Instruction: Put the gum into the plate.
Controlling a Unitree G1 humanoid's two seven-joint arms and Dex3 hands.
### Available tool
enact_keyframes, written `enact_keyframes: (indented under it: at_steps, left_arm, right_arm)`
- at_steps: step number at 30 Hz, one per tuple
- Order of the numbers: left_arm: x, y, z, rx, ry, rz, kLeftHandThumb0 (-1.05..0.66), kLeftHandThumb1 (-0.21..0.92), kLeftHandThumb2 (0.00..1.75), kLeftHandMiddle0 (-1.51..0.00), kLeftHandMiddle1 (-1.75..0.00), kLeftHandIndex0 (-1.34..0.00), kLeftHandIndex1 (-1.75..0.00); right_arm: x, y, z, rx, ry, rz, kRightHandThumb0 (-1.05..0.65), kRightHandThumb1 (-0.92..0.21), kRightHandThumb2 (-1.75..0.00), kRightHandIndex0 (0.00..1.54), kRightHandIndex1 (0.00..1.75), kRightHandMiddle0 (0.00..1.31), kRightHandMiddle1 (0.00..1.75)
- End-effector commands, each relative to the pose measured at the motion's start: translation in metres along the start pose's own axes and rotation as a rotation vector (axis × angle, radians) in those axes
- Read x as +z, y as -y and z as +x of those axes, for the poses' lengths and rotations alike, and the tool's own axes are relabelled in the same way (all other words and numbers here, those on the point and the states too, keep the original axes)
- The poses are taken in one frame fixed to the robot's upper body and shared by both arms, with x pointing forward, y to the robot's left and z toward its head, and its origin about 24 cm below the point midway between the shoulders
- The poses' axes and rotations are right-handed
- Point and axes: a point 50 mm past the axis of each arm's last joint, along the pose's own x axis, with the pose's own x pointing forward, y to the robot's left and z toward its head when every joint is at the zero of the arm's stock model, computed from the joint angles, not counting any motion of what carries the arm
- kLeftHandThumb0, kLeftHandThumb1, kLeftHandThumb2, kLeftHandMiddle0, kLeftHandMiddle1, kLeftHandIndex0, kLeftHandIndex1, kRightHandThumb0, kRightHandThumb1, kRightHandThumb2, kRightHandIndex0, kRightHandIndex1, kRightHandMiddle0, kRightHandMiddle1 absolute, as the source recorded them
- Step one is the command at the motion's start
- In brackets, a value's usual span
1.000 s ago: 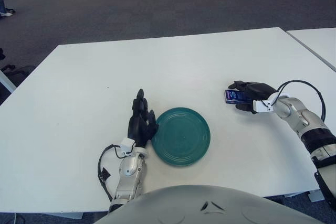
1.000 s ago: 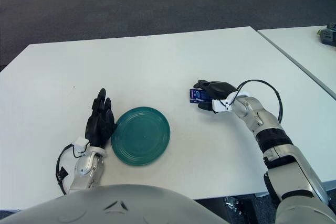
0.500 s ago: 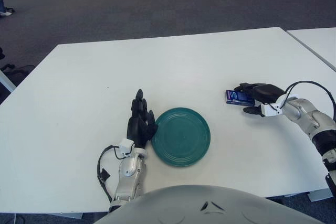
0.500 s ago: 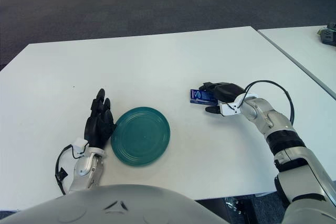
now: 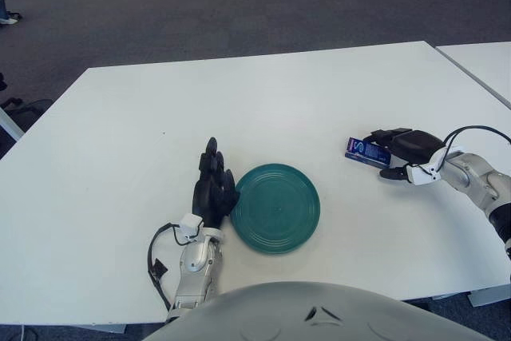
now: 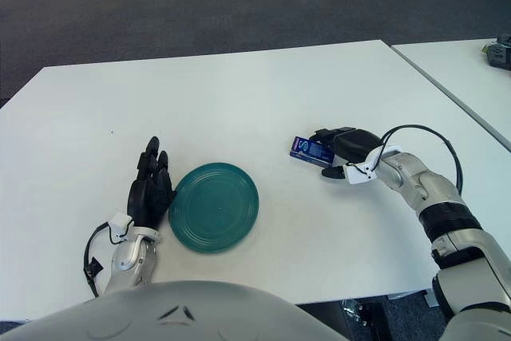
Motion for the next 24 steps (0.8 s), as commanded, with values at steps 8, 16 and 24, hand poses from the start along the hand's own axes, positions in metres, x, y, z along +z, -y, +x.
enact_keyframes:
  at_steps: [8,16,24]
  left_arm:
    - [-0.022,0.005,-0.015,0.048,-0.12,-0.035,-1.02,0.92,0.77,-0.02,0.0,0.0,-0.15]
    - [-0.022,0.004,-0.017,0.058,-0.096,-0.054,-1.02,0.92,0.83,-0.03,0.0,0.0,-0.15]
    - [-0.023,0.003,-0.018,0.065,-0.101,-0.048,-1.04,0.92,0.88,-0.05,-0.01,0.0,-0.18]
  right_arm:
    - [-0.006,-0.003,0.002,-0.217,-0.071,-0.072,-0.84,-0.92,-0.71,0.43,0.8,0.11,1.22]
    - [-0.006,-0.009,0.01,-0.315,-0.132,-0.053,-0.8,-0.92,-0.67,0.45,1.06,0.23,1.38]
    - [-0.004,-0.012,0.011,-0.367,-0.163,-0.06,-0.79,-0.92,-0.69,0.48,1.08,0.25,1.39]
